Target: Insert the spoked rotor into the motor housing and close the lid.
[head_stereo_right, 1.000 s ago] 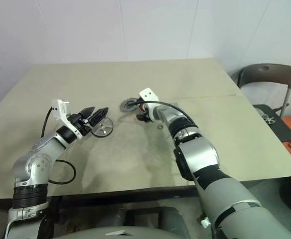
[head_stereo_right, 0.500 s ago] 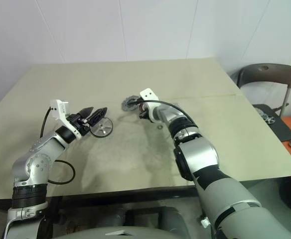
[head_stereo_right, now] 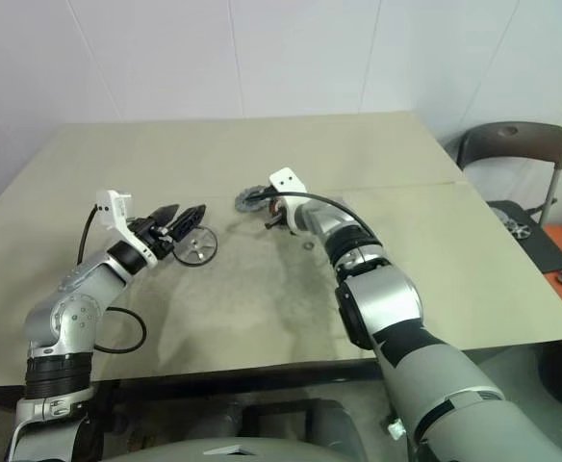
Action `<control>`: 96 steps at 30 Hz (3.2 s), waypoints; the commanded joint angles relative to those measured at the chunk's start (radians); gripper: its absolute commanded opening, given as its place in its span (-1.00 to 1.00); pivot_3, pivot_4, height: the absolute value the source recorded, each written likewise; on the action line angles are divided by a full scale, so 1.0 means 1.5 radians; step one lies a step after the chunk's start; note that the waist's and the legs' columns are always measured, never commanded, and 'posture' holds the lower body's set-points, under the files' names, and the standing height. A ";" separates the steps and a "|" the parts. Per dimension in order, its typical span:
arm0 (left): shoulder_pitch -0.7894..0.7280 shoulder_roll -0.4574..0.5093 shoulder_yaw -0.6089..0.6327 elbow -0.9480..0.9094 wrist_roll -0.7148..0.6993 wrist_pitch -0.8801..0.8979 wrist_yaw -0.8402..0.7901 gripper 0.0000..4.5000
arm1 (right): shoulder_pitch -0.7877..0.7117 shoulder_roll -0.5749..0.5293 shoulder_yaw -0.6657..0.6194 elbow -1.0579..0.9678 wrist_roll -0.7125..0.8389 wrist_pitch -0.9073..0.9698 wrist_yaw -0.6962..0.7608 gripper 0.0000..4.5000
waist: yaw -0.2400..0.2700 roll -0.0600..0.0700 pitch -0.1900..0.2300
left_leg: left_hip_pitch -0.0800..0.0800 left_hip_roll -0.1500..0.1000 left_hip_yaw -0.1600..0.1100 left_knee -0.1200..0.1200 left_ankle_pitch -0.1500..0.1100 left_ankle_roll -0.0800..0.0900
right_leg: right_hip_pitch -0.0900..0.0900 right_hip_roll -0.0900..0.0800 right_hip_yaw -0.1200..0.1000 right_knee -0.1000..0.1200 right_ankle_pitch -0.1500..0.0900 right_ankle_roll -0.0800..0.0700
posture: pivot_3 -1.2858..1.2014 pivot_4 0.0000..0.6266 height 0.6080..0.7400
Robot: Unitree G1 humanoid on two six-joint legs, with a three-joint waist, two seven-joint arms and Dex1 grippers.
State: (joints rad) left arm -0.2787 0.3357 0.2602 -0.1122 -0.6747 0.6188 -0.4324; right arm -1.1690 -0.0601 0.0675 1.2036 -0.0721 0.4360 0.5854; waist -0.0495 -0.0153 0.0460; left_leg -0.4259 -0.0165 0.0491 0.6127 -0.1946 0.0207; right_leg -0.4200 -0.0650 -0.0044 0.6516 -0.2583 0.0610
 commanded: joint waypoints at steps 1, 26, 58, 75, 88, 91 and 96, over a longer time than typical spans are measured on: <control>-0.017 0.002 0.007 -0.004 0.003 -0.016 -0.001 1.00 | -0.015 0.001 -0.009 -0.035 0.015 0.011 0.015 -0.99 | 0.000 0.000 0.000 | 0.000 0.000 0.000 0.000 0.000 0.000 | 0.000 0.000 0.000 0.000 0.000 0.000 | 0.03 -1.00 1.00; -0.030 -0.002 0.000 0.018 0.013 -0.025 -0.010 1.00 | 0.054 -0.037 0.031 -0.226 0.040 0.020 0.130 0.01 | 0.002 0.000 0.000 | -0.001 0.000 0.000 0.000 0.000 0.000 | -0.001 0.000 0.000 0.000 0.001 0.002 | 0.03 -1.00 1.00; -0.012 0.000 0.000 0.002 0.016 -0.016 0.002 1.00 | 0.061 -0.046 0.036 -0.111 0.008 -0.053 0.021 0.15 | 0.002 0.000 0.000 | -0.001 0.000 0.000 0.000 0.000 0.000 | -0.001 0.000 0.000 0.000 0.000 0.000 | 0.03 -1.00 1.00; -0.012 -0.010 -0.006 -0.006 0.016 -0.011 0.014 1.00 | 0.085 -0.050 0.058 -0.113 -0.021 -0.039 -0.010 0.15 | 0.002 0.000 0.000 | 0.000 0.000 0.000 0.000 0.000 0.000 | 0.000 0.000 0.000 0.000 0.000 0.000 | 0.03 -1.00 1.00; -0.016 -0.015 -0.003 0.003 0.021 -0.020 0.018 1.00 | 0.081 -0.044 0.059 -0.120 -0.020 -0.029 0.005 -0.24 | 0.002 0.000 0.000 | 0.000 0.000 0.000 0.000 0.000 0.000 | 0.000 0.000 0.000 0.000 0.000 0.000 | 0.03 -1.00 1.00; -0.018 -0.016 -0.003 0.006 0.022 -0.022 0.019 1.00 | 0.078 -0.042 0.044 -0.124 -0.003 -0.018 0.016 -0.24 | 0.002 0.000 0.000 | 0.000 0.000 0.000 0.000 0.000 0.000 | 0.000 0.000 0.000 0.000 0.000 0.000 | 0.03 -1.00 1.00; -0.021 -0.017 -0.002 0.011 0.024 -0.027 0.019 1.00 | 0.078 -0.043 0.035 -0.133 0.006 -0.011 0.026 -0.24 | 0.002 0.000 0.000 | 0.000 0.000 0.000 0.000 0.000 0.000 | 0.000 0.000 0.000 0.000 0.000 0.000 | 0.03 -1.00 1.00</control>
State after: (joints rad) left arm -0.2840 0.3104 0.2485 -0.0804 -0.6417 0.6007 -0.4049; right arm -1.0424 -0.1281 0.1332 1.0263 -0.0806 0.4094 0.6096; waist -0.0462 -0.0153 0.0459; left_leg -0.4265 -0.0165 0.0492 0.6127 -0.1946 0.0207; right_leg -0.4202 -0.0654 -0.0044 0.6511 -0.2577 0.0607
